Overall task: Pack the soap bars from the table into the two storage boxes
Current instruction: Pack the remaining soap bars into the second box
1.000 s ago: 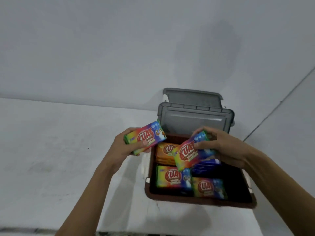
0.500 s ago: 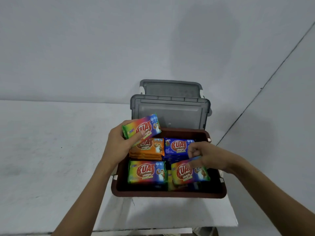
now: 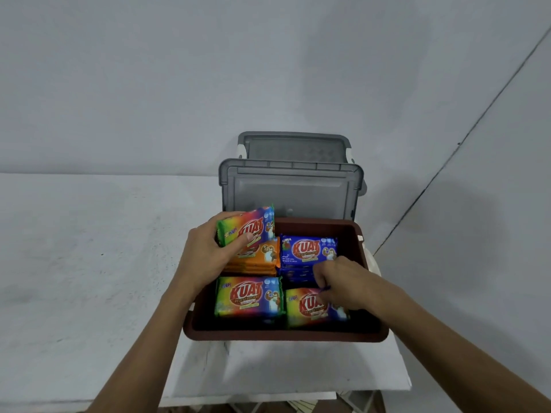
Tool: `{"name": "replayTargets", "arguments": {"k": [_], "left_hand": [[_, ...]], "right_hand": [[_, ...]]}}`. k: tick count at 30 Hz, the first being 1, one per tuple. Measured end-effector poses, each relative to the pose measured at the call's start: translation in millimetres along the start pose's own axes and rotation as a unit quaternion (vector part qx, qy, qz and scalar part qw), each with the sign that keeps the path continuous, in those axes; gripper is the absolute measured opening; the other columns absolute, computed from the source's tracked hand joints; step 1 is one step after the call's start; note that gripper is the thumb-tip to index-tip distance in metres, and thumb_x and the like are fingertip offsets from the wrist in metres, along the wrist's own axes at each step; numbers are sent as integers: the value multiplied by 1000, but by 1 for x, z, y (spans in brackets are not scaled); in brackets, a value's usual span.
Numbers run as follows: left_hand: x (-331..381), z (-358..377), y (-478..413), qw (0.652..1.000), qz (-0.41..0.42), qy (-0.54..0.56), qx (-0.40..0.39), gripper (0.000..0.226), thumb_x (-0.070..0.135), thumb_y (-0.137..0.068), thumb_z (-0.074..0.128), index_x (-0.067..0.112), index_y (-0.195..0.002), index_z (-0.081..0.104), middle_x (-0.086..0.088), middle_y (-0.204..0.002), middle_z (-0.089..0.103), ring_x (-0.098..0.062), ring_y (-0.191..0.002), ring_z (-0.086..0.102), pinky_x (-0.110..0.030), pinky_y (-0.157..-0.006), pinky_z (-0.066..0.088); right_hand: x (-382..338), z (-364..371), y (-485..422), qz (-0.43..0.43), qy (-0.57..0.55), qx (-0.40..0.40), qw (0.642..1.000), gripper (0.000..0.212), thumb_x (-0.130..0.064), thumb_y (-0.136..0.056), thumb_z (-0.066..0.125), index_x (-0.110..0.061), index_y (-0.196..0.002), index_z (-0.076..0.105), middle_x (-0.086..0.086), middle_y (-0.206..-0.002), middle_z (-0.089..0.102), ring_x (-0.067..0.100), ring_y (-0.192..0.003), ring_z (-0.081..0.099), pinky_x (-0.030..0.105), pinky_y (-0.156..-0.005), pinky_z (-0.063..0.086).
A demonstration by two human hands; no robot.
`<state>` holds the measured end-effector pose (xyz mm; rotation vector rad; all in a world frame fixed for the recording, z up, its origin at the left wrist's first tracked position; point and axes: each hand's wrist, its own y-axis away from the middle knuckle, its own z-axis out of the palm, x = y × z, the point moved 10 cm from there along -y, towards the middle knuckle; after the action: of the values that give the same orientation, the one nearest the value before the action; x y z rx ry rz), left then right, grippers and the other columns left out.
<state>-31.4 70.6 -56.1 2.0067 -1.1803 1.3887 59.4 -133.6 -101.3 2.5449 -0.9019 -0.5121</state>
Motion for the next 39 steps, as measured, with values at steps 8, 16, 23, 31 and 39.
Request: {"name": "replayTargets", "arguments": {"k": [8, 16, 23, 31, 39], "left_hand": [[1, -2, 1, 998, -15, 67, -4, 43, 43, -73, 71, 32, -113, 56, 12, -105, 68, -4, -94, 68, -26, -72, 59], [16, 12, 12, 981, -42, 161, -97, 42, 29, -75, 80, 22, -112, 62, 1, -101, 73, -21, -92, 72, -33, -73, 60], [29, 28, 19, 975, -37, 145, -164, 44, 28, -74, 76, 21, -115, 59, -2, -101, 72, -25, -87, 73, -35, -70, 61], [20, 15, 14, 990, 3, 31, -134, 34, 50, -80, 64, 28, -106, 62, 6, -93, 74, -14, -82, 73, -34, -72, 59], [-3, -2, 13, 996, 31, -80, -36, 32, 64, -87, 51, 36, -97, 63, 15, -90, 71, -4, -82, 69, -26, -72, 57]], "right_hand": [[1, -16, -3, -45, -12, 0, 999, 19, -33, -93, 64, -16, -98, 58, 2, -122, 64, 11, -102, 60, 24, -78, 55], [-12, -90, 13, -91, -293, 259, 916, 39, -36, -93, 63, -20, -127, 54, -3, -114, 65, 11, -101, 64, 17, -72, 54], [-34, -76, 7, -115, -482, 64, 866, 32, -23, -90, 68, -16, -120, 62, 3, -106, 72, 14, -91, 73, 20, -64, 56], [-11, -63, 12, -96, -417, 10, 904, 20, -22, -89, 69, -17, -107, 61, 2, -113, 68, 18, -102, 70, 31, -73, 61], [10, -23, 22, -21, -271, -150, 951, 18, -17, -92, 66, -21, -107, 58, -6, -119, 54, 20, -108, 60, 36, -79, 62]]}}
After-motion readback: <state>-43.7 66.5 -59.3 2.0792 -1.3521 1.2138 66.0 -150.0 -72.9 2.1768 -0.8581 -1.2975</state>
